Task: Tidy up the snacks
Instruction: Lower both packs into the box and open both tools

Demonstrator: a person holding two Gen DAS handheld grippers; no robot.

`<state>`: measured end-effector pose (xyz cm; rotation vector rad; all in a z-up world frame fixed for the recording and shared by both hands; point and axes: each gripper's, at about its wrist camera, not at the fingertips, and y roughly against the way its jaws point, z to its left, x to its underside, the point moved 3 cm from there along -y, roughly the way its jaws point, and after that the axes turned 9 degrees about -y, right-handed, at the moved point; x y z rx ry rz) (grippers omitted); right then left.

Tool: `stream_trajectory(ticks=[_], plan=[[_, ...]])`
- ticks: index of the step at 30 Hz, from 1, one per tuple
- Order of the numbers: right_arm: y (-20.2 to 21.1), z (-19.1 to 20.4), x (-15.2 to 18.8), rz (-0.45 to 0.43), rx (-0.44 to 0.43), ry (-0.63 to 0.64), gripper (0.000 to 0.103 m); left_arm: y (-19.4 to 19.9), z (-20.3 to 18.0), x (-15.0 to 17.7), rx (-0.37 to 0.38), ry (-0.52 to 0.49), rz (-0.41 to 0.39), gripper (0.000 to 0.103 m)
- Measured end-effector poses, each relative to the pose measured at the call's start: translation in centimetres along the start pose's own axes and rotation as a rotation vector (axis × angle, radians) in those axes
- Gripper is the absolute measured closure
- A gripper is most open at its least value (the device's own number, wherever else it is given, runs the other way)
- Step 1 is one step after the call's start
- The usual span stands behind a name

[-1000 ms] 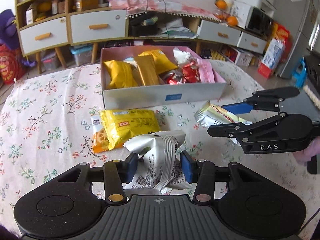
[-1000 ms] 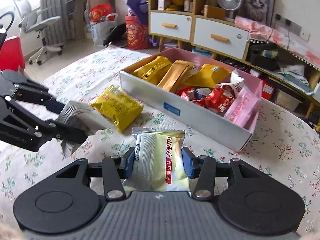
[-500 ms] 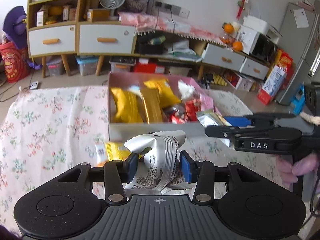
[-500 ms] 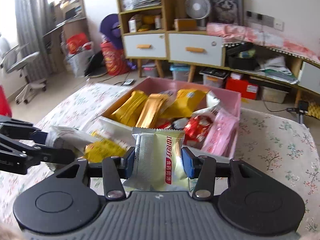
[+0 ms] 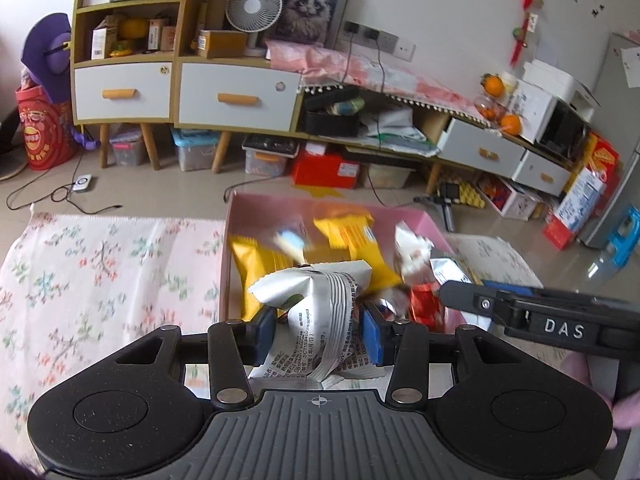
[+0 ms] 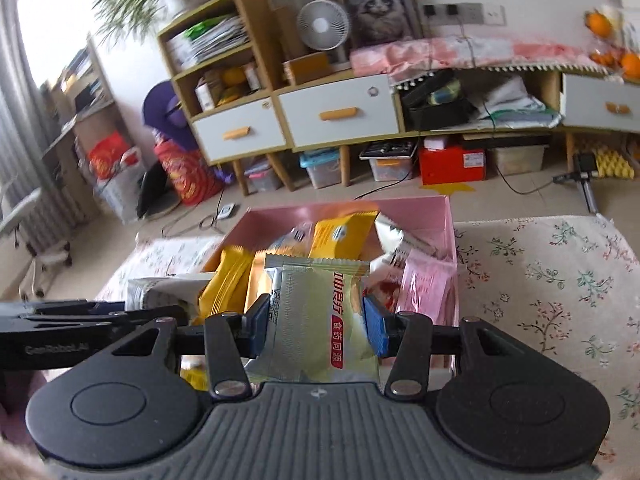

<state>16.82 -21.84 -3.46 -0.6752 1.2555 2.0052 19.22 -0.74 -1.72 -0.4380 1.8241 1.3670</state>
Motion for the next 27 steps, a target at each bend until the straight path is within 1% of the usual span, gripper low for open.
stream_trajectory(ticks=[3,10,14,18,19,22,23,24,25,26,27], plan=[[-0.8,-0.3,-0.8,-0.016,0.001,-0.034,0.058,-1.2,0.4,-1.1,-0.018,-0.002,-0.013,0.061],[-2.7,-0.5,-2.0,-0.027,0.017,-0.058,0.058,-4.0,1.2,-2.7,-0.060,-0.003,-0.016,0.061],[-3.6,-0.5,-2.5,-0.028,0.047,-0.041,0.058,-5.3,1.1,-3.5,-0.085,-0.026,-0.018,0.060],[-4.2,-0.5,-2.8,-0.028,0.067,-0.029,0.058,-6.4,1.3,-4.0,-0.097,-0.026,-0.015,0.060],[-4.3,-0.5,-2.8,-0.028,0.068,-0.028,0.058,-6.6,1.3,-4.0,-0.103,-0.027,-0.013,0.064],[-4.4,-0.4,-2.9,-0.026,0.071,-0.024,0.058,-7.0,1.4,-4.1,-0.098,-0.023,-0.014,0.064],[-4.4,-0.4,-3.0,-0.027,0.070,-0.025,0.057,-6.9,1.4,-4.1,-0.091,-0.023,-0.024,0.061],[-4.2,-0.4,-2.9,-0.033,0.070,-0.030,0.054,-7.0,1.5,-4.2,-0.085,-0.025,-0.027,0.058],[-4.1,-0.4,-3.1,-0.036,0.064,-0.036,0.048,-6.9,1.4,-4.2,-0.089,-0.026,-0.024,0.049],[-3.9,-0.5,-3.1,-0.040,0.058,-0.043,0.037,-6.8,1.4,-4.2,-0.097,-0.029,-0.026,0.038],[-3.7,-0.5,-3.1,-0.047,0.053,-0.048,0.035,-6.7,1.3,-4.2,-0.101,-0.036,-0.031,0.035]])
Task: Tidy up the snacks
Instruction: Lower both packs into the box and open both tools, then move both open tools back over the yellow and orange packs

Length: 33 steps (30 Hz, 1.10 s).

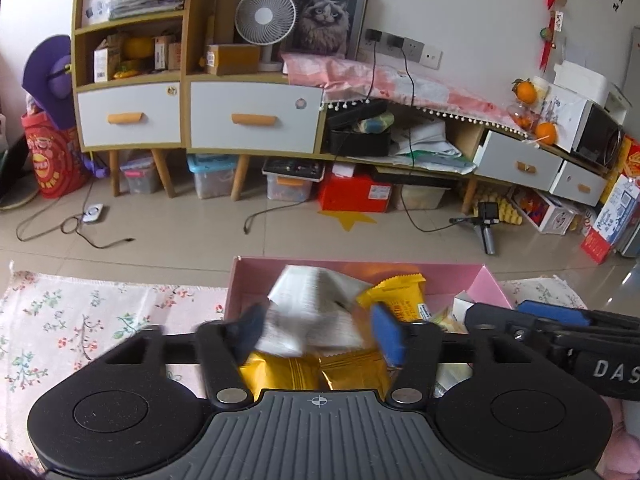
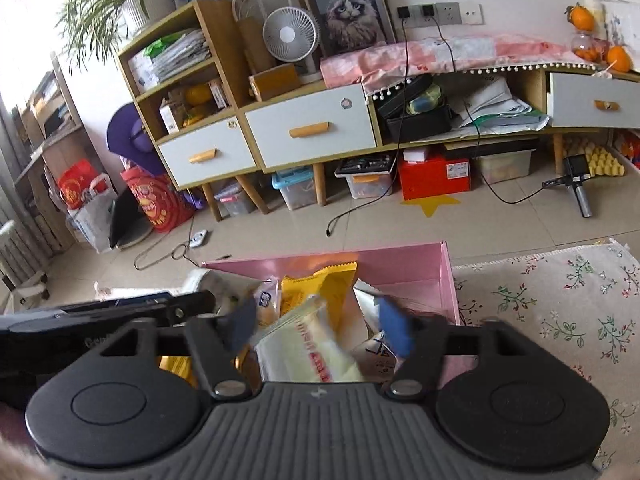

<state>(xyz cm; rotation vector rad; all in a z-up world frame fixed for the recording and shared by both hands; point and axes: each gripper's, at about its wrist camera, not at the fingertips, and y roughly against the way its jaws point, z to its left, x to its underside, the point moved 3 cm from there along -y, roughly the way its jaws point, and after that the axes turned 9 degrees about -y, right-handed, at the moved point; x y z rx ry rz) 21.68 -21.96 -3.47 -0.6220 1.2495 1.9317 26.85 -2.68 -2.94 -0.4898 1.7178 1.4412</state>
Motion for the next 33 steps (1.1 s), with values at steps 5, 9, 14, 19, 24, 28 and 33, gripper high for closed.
stream_trajectory(ticks=[5,9,14,19,24,28,33], plan=[[0.5,0.1,-0.3,0.004,0.010,0.009,0.032,0.8,-0.5,0.0,0.004,-0.032,0.006,0.029],[1.0,0.4,-0.4,0.006,0.010,0.014,0.028,1.5,-0.8,0.2,0.003,-0.042,0.016,0.026],[1.9,0.7,-0.2,0.009,0.005,0.031,0.023,2.9,-1.0,0.7,0.009,-0.039,0.021,0.022],[3.0,1.0,0.2,0.015,0.009,0.032,0.019,4.6,-1.0,1.5,0.020,-0.030,0.030,0.017],[4.1,1.0,1.1,0.033,0.013,0.032,0.011,6.4,-0.9,3.0,0.029,-0.030,0.046,0.014],[4.8,1.0,2.2,0.066,0.027,0.032,0.008,7.6,-0.5,4.3,0.030,-0.013,0.065,0.011],[5.5,1.0,3.6,0.102,0.041,0.023,0.005,9.0,0.1,6.0,0.036,0.011,0.095,0.008]])
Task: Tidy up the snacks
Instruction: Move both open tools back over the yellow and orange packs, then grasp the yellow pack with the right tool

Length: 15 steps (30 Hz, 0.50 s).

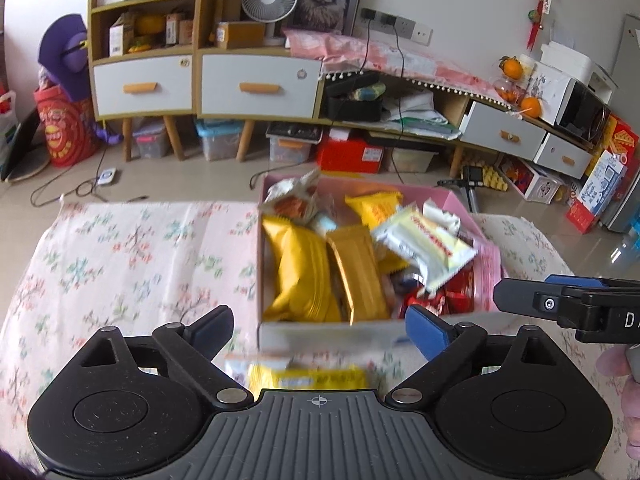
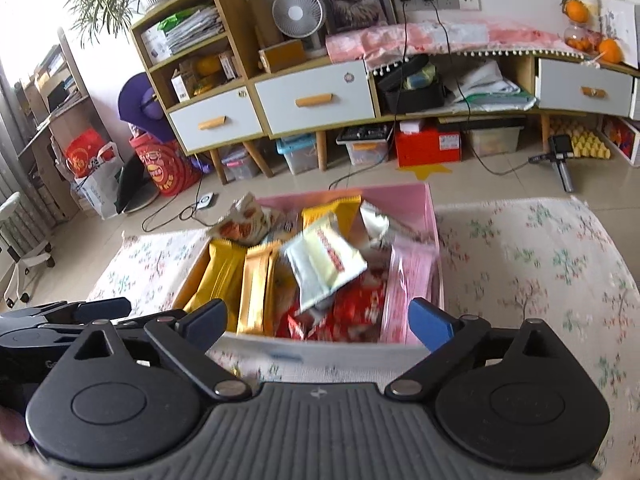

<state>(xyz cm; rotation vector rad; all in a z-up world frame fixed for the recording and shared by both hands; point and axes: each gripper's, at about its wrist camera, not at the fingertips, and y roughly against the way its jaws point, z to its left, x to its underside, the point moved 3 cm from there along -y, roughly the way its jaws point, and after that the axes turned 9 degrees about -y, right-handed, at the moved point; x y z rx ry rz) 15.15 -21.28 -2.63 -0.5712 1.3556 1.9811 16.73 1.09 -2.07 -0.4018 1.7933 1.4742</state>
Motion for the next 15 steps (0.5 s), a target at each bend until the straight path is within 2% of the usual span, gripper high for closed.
stream_trajectory(ticks=[9,15], plan=[[0.0,0.4,2.2,0.068,0.013,-0.006,0.004,2.0,1.2,3.3,0.007,0.046,0.035,0.007],[-0.3,1.4,3.1,0.101,-0.006,-0.004,0.003,2.5,1.9,5.4,-0.001,0.003,0.047,0.005]])
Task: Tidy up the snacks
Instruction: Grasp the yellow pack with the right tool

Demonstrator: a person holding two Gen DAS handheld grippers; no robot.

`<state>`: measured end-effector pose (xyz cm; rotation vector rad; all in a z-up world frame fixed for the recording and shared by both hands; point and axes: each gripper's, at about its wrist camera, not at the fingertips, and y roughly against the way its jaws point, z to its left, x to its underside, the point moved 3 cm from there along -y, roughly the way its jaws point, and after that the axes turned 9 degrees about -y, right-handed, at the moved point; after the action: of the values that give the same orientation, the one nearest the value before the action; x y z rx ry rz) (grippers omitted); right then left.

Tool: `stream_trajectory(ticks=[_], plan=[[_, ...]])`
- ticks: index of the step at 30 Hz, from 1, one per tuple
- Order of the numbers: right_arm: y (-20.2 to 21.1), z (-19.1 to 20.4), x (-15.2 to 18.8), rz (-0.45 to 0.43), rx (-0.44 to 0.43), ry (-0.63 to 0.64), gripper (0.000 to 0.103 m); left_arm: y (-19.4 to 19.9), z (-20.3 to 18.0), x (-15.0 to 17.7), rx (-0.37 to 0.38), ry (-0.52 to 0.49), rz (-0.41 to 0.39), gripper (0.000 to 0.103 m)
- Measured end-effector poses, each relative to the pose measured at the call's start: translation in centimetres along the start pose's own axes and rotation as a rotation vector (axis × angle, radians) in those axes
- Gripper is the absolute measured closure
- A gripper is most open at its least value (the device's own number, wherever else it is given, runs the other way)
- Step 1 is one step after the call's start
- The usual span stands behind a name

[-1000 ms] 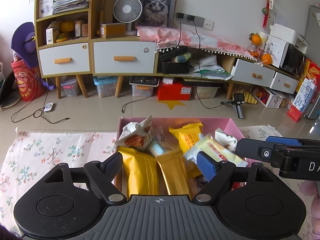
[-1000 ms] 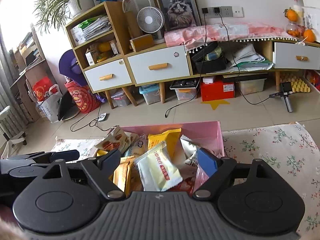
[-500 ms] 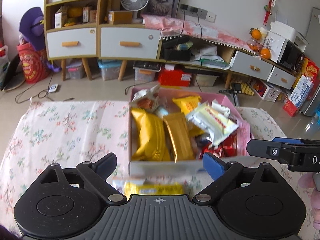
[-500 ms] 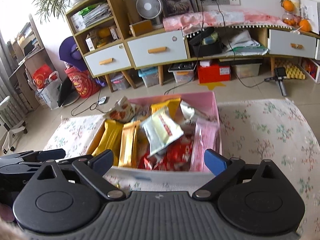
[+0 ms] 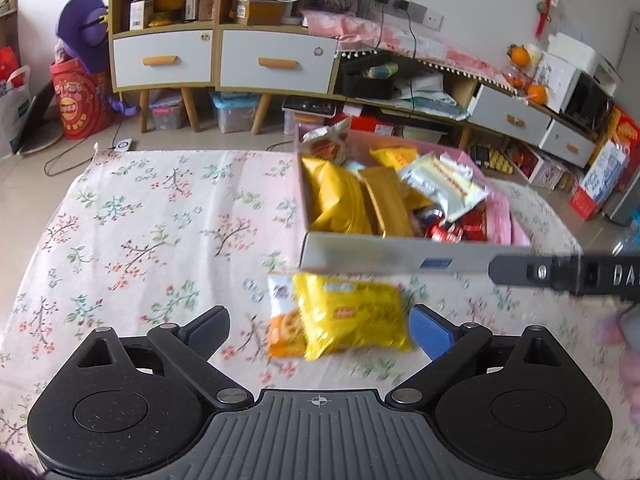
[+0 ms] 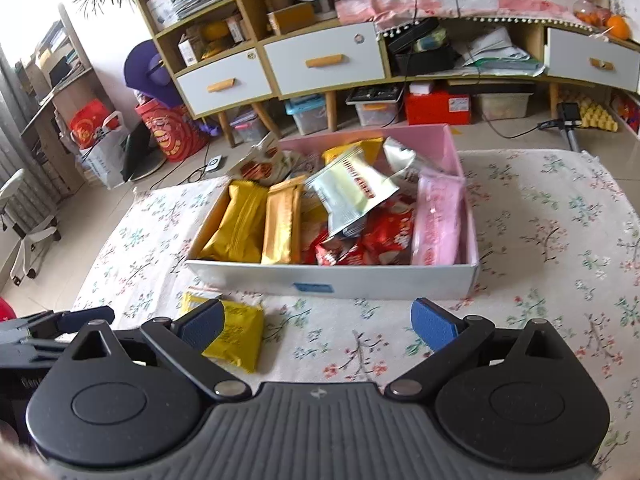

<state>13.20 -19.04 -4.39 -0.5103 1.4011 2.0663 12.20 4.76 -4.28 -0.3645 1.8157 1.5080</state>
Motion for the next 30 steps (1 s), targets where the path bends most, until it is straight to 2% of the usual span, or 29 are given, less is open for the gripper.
stream_trajectory(ticks=[4,12,21,25,27,29,30], plan=[[-0.8,0.9,0.6,0.044,-0.031,-0.013,0.002,-0.2,0.2,1.1,-0.007,-0.063,0.014,0.005],[-4.0,3.7,1.3,0.137,-0.083,-0.048,0.002,-1.2,1.2,2.8,-0.002,-0.105,0.043,0.005],[-7.5,6.2,2.2,0.213,-0.063,-0.034,0.002,-2.2,1.9,3.8,0.007,-0.123,0.074,0.005],[-8.1,6.6,2.6,0.211,-0.045,-0.028,0.004,-2.6,2.1,4.1,0.008,-0.125,0.085,0.005],[-8.1,7.0,2.7,0.188,-0.035,-0.013,0.010,-2.8,2.1,4.1,0.009,-0.121,0.088,0.005],[-8.0,7.2,2.8,0.171,-0.021,0.005,0.025,-2.9,2.1,4.1,0.015,-0.116,0.089,0.005],[-7.9,7.3,2.9,0.167,-0.017,0.019,0.027,-3.0,2.1,4.0,0.021,-0.114,0.089,0.005]])
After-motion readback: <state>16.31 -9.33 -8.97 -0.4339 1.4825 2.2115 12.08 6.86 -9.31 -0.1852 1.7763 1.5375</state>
